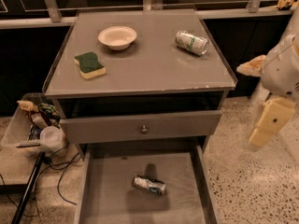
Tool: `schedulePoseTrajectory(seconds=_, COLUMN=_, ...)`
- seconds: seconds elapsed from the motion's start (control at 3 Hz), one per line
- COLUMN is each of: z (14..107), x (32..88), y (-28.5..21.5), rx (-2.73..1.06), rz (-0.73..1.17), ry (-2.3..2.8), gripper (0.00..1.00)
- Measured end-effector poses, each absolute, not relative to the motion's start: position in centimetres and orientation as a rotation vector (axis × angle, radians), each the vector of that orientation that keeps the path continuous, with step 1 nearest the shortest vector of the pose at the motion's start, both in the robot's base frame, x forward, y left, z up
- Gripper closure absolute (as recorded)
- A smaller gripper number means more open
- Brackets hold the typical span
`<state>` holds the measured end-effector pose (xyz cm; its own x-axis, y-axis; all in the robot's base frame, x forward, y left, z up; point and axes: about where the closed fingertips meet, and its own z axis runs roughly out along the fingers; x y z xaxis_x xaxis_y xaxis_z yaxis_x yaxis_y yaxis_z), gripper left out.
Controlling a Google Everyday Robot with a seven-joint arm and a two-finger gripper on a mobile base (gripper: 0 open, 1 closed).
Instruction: Pick redbull can from middle drawer and place on counter
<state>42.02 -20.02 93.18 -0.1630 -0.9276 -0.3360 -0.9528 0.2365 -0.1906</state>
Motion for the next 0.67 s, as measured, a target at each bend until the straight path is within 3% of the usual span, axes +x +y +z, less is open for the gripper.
schedulePoseTrajectory(seconds=0.33, z=89.2, x=40.1, y=-17.7, rx=-1.672, rz=0.237, ry=2.05, gripper=0.0)
schedulePoseTrajectory(seconds=0.67, z=84.9, x=38.4, y=-15.2, rx=-1.605, rz=0.266, ry=2.021, gripper=0.0)
